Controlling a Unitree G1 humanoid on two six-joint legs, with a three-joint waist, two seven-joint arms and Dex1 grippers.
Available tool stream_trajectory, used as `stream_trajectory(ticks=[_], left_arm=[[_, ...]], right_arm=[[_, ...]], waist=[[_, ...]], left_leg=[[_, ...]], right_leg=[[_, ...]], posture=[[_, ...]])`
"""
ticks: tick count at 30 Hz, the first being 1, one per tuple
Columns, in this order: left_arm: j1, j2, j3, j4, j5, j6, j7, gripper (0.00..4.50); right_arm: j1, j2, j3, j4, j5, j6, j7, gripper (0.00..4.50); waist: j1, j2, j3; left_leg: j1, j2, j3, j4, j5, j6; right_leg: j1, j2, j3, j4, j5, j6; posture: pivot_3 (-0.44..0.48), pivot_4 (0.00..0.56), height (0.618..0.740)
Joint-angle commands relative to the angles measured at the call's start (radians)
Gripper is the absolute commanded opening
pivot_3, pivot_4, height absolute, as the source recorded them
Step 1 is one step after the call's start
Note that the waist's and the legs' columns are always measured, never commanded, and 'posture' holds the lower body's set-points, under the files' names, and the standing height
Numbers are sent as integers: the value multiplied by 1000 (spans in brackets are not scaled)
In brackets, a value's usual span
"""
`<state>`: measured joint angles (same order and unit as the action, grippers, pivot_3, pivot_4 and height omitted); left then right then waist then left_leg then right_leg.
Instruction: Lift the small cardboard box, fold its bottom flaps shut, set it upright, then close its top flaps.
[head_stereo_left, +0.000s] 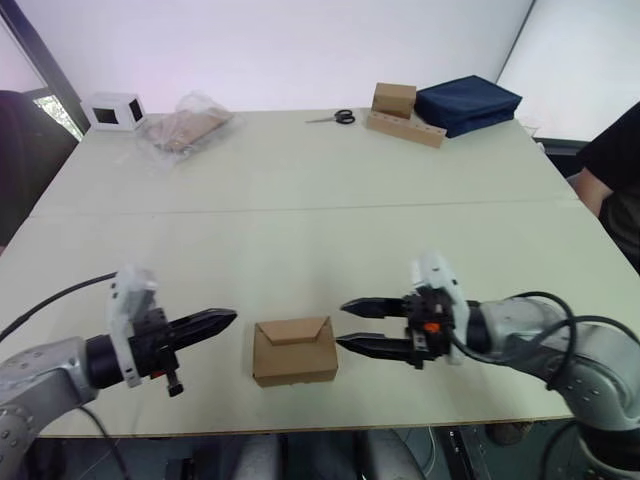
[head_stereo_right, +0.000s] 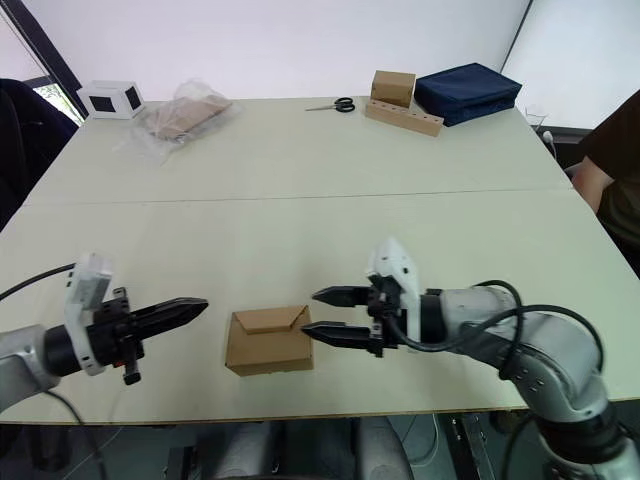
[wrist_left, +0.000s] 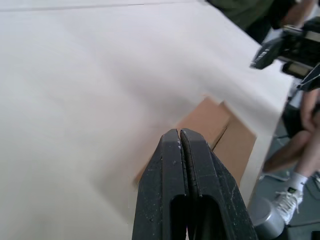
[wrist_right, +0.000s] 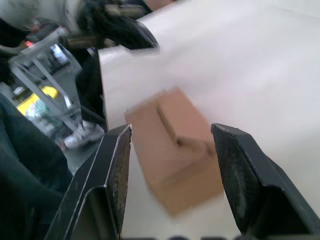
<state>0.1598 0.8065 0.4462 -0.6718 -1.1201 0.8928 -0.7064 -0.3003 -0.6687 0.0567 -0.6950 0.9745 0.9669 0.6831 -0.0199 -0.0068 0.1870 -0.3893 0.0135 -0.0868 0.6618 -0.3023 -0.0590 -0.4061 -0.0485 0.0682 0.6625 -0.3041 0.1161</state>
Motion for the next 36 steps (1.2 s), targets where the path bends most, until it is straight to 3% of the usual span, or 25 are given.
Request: stream_trajectory(ticks=[1,12,23,29,33,36], left_arm=[[-41,-4,-113,-37,65,-18,42,0],[-97,12,-383,-41,293,-74,36,0],[-121,71,-484,-37,415,-98,-4,0],[-127,41,-461,-19,415,-125,-7,0],[-121,-14,-355,-2,354,-166,0,0],[-122,-23,-226,19,242,-128,13,0]], right_arm=[[-34,39,96,3,-54,5,-37,2637],[-99,39,272,23,-203,34,-43,2637],[-144,52,314,26,-226,139,-68,2637],[-136,71,281,22,-223,130,-70,2637],[-72,56,169,-5,-188,40,-25,2637],[-11,46,40,-22,-108,14,0,2637]], waist=[[0,0,0],[4,0,0],[3,1,-1],[2,2,-2],[7,1,-1],[5,1,-1]], left_leg=[[0,0,0,0,0,0],[0,0,0,0,1,-1],[1,0,0,0,1,-1],[1,0,0,0,0,-1],[1,0,0,0,0,-1],[1,0,0,0,0,-1]], right_leg=[[0,0,0,0,0,0],[0,0,0,0,0,0],[1,0,0,0,0,0],[1,0,0,0,0,0],[1,0,0,1,0,0],[1,0,0,1,0,0]], posture=[[0,150,740],[0,150,740],[0,150,740],[0,150,740],[0,150,740],[0,150,740]])
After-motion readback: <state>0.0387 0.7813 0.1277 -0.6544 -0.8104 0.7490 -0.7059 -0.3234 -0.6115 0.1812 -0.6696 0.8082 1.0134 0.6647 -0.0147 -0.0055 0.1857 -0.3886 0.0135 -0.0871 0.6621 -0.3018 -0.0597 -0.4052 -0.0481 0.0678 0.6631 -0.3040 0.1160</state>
